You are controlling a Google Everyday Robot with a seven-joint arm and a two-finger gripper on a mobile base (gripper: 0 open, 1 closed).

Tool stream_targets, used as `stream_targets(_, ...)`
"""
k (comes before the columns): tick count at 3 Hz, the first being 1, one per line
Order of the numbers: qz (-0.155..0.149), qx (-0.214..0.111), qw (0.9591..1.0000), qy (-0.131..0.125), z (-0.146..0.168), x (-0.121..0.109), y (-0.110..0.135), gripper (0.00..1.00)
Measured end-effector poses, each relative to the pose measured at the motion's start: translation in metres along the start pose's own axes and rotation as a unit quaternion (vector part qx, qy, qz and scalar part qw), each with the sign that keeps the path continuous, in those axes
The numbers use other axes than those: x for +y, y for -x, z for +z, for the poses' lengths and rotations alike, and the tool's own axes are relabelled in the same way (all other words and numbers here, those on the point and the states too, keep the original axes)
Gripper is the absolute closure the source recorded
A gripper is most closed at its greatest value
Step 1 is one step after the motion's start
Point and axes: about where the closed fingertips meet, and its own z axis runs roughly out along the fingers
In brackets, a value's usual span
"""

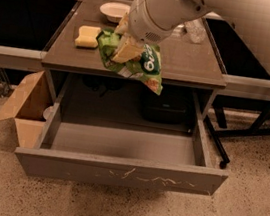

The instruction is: Pick green rice chip bag from top drawer and place on counter

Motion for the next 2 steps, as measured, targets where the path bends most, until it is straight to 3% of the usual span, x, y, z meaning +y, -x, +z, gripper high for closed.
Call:
stream_targets(1, 0.006, 0.036, 0.9993, -0.013, 0.01, -0.044, -0.028, 1.0)
stream_targets(2, 0.023, 0.054, 0.9971, -0.048, 0.008, -0.098, -0.057, 1.0)
